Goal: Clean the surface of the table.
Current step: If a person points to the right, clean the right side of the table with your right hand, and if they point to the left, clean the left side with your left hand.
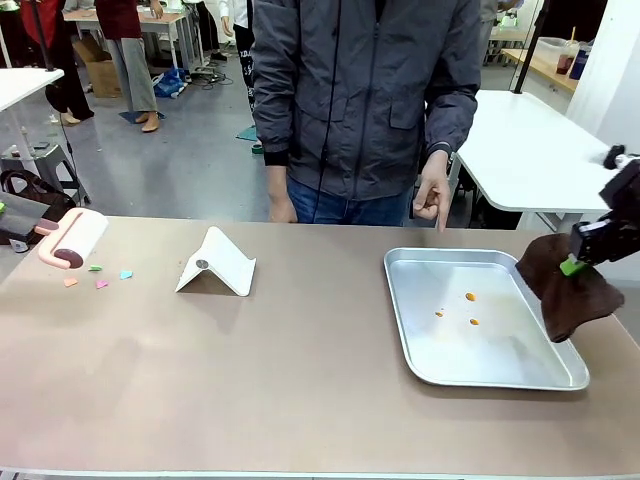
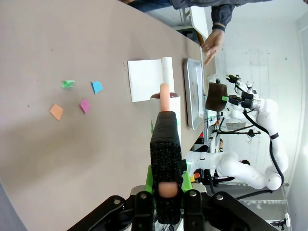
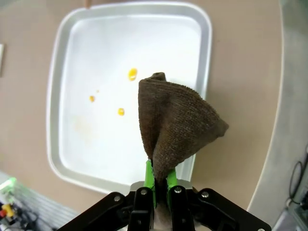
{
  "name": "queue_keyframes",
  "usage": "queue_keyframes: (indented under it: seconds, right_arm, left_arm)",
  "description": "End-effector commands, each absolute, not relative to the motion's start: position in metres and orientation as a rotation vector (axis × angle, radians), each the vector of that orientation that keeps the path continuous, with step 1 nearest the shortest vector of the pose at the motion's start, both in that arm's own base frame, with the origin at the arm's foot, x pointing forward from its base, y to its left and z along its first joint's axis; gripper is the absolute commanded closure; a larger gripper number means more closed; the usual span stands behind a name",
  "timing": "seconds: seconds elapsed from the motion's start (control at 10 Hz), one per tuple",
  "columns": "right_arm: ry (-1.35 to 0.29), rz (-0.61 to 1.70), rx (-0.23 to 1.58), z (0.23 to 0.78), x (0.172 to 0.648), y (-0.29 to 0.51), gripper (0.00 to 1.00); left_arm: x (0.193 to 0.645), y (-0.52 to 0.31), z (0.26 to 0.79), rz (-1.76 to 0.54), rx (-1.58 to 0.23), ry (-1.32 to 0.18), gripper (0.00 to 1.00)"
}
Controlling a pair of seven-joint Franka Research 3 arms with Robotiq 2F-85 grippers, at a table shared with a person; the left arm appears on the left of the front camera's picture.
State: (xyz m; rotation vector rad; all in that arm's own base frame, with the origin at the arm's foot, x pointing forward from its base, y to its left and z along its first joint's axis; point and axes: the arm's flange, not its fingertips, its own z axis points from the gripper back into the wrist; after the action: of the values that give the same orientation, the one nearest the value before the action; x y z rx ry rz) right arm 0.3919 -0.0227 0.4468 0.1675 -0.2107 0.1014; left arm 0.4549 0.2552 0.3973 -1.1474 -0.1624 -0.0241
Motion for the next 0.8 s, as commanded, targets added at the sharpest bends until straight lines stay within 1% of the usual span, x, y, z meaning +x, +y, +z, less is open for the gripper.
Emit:
queue_keyframes:
  seconds: [0.0, 0.1, 0.3, 0.4, 0.5, 0.7]
  right_arm:
    - [-0.177, 0.062, 0.065, 0.43, 0.418, -0.008, 0.89]
    - [-0.159, 0.039, 0.004, 0.416, 0.428, 0.0, 0.89]
    - [-0.164, 0.058, 0.035, 0.391, 0.441, 0.018, 0.89]
    - [-0.176, 0.027, 0.044, 0.377, 0.448, 0.025, 0.89]
    - [-0.201, -0.017, 0.007, 0.365, 0.454, 0.03, 0.89]
    - [-0.227, -0.036, 0.08, 0.344, 0.464, 0.036, 0.89]
  left_arm:
    - [0.45, 0.252, 0.4, -0.029, -1.159, -0.16, 0.84]
    - [0.45, 0.252, 0.4, -0.029, -1.159, -0.16, 0.84]
    - [0.45, 0.252, 0.4, -0.029, -1.159, -0.16, 0.84]
    - [0.45, 0.252, 0.4, -0.029, -1.159, -0.16, 0.84]
    - [0.45, 0.252, 0.4, -0.029, -1.159, -0.16, 0.84]
    - [0.45, 0.252, 0.4, -0.029, -1.159, -0.16, 0.84]
